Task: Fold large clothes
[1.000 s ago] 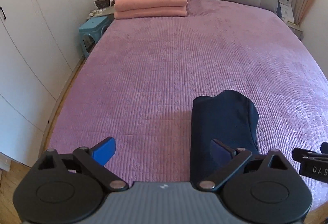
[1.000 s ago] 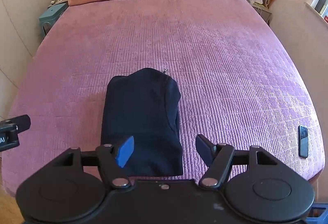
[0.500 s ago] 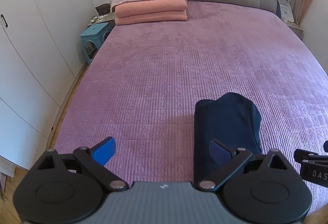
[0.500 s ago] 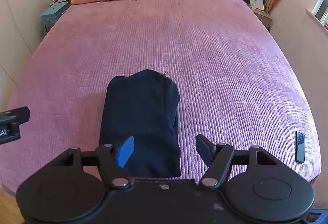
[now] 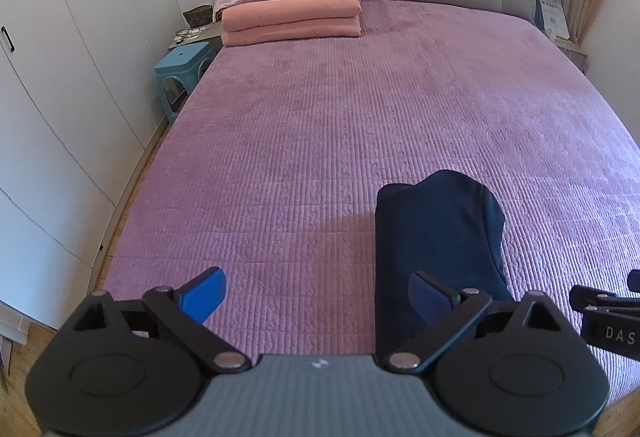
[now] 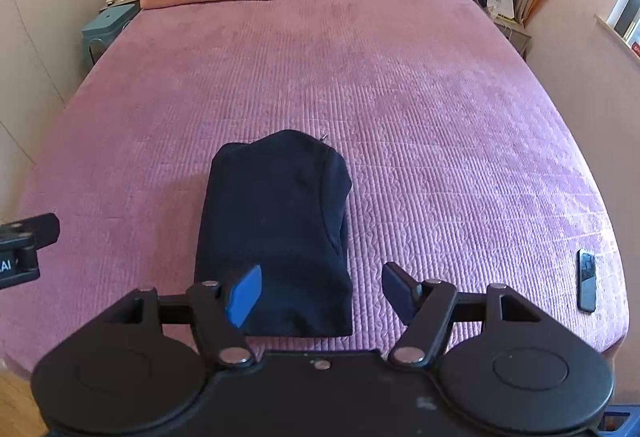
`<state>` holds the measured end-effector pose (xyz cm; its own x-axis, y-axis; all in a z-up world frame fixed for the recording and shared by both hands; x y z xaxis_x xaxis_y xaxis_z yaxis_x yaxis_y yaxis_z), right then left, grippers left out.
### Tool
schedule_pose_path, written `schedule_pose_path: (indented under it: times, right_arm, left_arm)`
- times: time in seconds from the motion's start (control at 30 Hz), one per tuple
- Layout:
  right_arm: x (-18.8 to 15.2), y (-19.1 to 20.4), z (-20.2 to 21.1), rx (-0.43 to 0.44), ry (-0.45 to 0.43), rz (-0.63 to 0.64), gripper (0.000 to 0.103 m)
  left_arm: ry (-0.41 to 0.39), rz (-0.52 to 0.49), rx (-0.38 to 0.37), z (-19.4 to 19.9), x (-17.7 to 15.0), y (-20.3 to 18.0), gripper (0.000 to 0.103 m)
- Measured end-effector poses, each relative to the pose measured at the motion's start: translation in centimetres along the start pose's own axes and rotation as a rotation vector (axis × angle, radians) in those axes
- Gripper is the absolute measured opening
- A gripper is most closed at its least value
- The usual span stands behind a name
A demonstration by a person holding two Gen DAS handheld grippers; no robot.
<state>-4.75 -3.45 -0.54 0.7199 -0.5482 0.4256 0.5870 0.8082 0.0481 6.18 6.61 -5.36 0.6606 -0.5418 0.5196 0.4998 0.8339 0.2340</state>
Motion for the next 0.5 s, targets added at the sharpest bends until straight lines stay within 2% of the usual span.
schedule_pose_path:
  times: [0.37, 0.5]
  right_arm:
    - [-0.72, -0.15, 0.31, 0.006, 0.005, -0.009, 0.079]
    - [-0.66, -0.75, 0.4, 0.008, 0.003, -0.023, 0.079]
  left_arm:
    - [-0.02, 0.016, -0.01, 0.73, -0.56, -0.13, 0.1]
    - [-0.024, -0.001, 0.008, 0.89, -0.44, -0.52, 0.1]
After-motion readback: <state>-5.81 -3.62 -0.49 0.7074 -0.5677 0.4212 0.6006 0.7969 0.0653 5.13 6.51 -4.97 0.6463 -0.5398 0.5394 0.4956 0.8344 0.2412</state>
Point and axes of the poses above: each gripper's, at about its wrist camera, not at the fingertips, and z roughly against the way its jaws point, y to its left, x to its top, the point moved 1 cm from there along -z, roughly the way its jaws point, and after that the axes turned 12 degrees about -z, right-handed, at the moved point
